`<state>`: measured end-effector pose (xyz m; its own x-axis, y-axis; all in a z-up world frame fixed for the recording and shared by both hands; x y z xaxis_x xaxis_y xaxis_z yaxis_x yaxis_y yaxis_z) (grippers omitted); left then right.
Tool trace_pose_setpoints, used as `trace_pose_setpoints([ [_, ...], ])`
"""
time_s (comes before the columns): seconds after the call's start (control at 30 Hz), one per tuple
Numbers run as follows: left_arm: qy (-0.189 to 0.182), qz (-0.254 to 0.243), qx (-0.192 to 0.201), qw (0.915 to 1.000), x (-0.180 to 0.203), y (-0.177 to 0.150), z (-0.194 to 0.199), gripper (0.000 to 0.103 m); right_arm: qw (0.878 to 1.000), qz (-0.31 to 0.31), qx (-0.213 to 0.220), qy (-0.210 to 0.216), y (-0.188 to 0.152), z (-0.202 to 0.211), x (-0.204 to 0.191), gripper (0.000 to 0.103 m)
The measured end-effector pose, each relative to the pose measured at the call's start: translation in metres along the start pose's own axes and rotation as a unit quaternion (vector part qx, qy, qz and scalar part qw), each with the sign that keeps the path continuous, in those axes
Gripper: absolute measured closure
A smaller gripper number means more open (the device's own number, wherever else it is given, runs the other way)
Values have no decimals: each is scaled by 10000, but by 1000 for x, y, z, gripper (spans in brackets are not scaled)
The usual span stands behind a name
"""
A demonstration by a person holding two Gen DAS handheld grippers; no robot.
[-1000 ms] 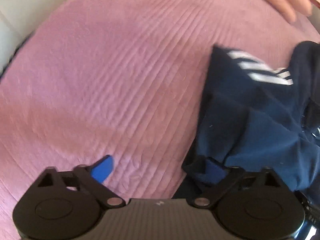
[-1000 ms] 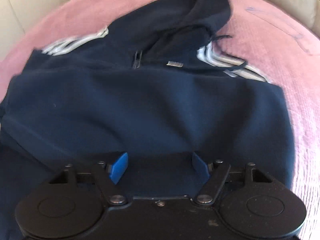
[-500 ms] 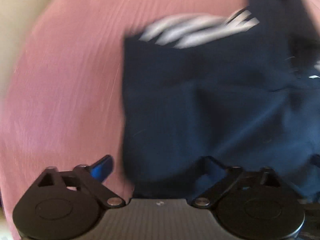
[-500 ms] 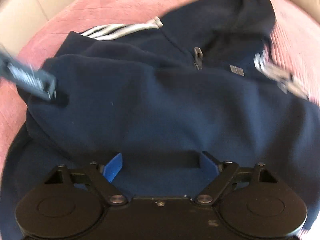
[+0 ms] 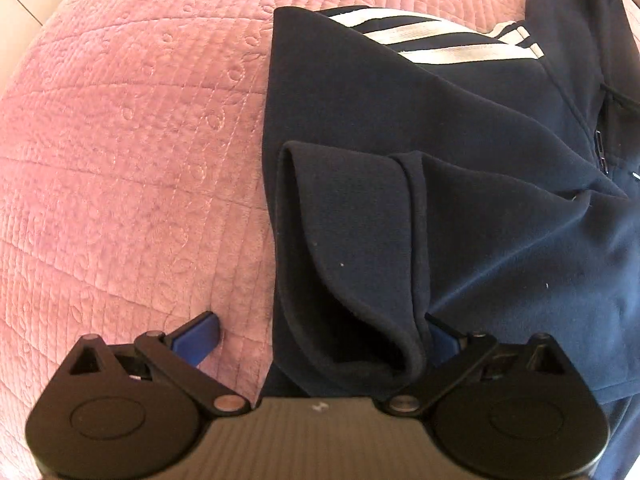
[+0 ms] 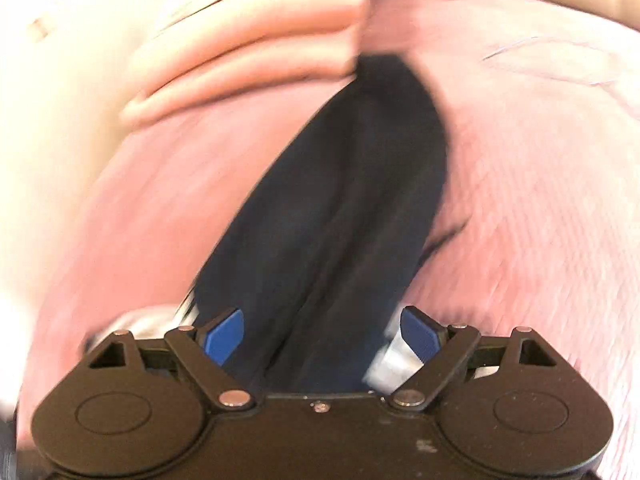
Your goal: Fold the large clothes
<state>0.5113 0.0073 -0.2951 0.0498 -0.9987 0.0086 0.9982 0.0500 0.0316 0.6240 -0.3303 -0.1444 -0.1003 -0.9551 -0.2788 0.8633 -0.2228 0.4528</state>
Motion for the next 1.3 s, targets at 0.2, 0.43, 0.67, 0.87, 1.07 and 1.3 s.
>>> trace_pose_setpoints([
  [0.2, -19, -50, 50, 10000, 9, -1, -6, 0, 9947, -955, 102, -363, 39, -62, 36, 2],
  [0.43, -26, -158, 7, 9999, 8, 3, -7, 0, 9896, -1360, 311, -351, 55, -95, 39, 24],
  [0.67, 11, -137, -43, 9999, 18, 3, -1, 0, 9855, -117, 1445, 878, 65, -6, -37, 91],
  [0.87, -276, -88, 159, 9995, 8, 0, 13, 0, 9159, 3297, 1173, 1966, -92, 132, -136, 92],
  [1.07, -820, 685, 387, 9935, -33, -19, 62, 2, 9253, 3350, -520, 1700, -240, 150, -89, 27],
  [1.3, -447, 582, 697, 9949, -55, -27, 99, 2, 9669, 2158, 567, 1240, -140, 128, -118, 21],
])
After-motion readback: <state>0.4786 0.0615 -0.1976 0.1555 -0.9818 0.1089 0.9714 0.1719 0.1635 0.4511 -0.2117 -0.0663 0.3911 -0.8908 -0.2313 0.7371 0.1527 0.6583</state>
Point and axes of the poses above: each gripper's, at about its wrist camera, not at the fingertips, and z roughly against the way its jaws point, x to its right, y to its top, the point moved 9 cm from there along -z, roughly the way its jaws point, and after that the axes turned 2 degrees about -x, right-handed, at the moved point
